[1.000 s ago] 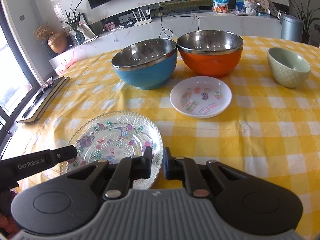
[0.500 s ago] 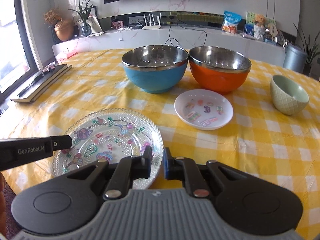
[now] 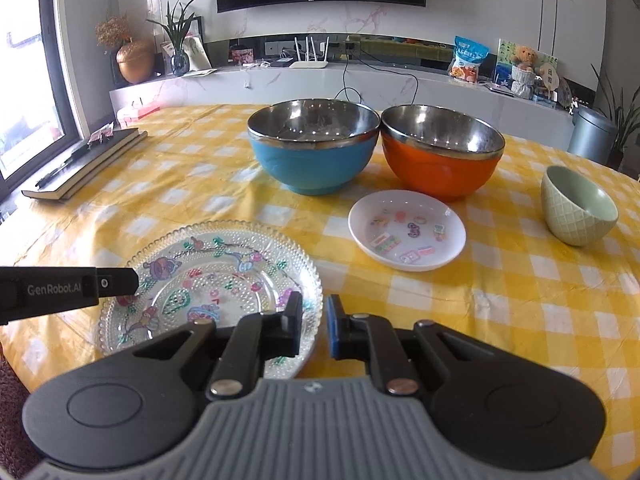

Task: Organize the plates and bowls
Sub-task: 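Lower the glass plate onto the painted plate and open the left gripper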

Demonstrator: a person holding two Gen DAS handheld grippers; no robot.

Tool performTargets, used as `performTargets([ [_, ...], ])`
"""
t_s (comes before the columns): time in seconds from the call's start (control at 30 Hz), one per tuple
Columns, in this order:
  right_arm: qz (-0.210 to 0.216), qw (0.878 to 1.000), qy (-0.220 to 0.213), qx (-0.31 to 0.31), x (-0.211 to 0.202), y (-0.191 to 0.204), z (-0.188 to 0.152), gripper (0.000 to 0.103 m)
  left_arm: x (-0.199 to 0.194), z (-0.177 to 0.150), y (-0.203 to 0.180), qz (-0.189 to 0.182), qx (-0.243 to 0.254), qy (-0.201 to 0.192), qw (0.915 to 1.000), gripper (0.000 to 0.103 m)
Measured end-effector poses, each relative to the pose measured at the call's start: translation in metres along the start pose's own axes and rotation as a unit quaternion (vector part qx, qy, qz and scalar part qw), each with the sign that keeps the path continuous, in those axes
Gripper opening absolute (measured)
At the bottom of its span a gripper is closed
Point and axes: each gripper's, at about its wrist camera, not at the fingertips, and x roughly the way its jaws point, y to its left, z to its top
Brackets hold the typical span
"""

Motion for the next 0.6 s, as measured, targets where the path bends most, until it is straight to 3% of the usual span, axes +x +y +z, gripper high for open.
performTargets([
  [0.1, -0.001, 1.0, 0.0, 0.01, -0.001, -0.004, 0.001, 0.024, -0.001, 0.001, 0.003, 0.0, -0.007, 0.0, 1.0, 0.024],
  [0.4, 0.02, 0.997, 0.001, 0.072, -0.007, -0.026, 0.008, 0.025, -0.009, 0.009, 0.0, -0.012, -0.012, -0.018, 0.9997, 0.028],
  [0.6, -0.002, 0.993, -0.007, 0.114, -0.008, -0.049, 0.013, 0.029, -0.01, 0.022, -0.025, -0.052, 0.007, -0.021, 0.9984, 0.03],
])
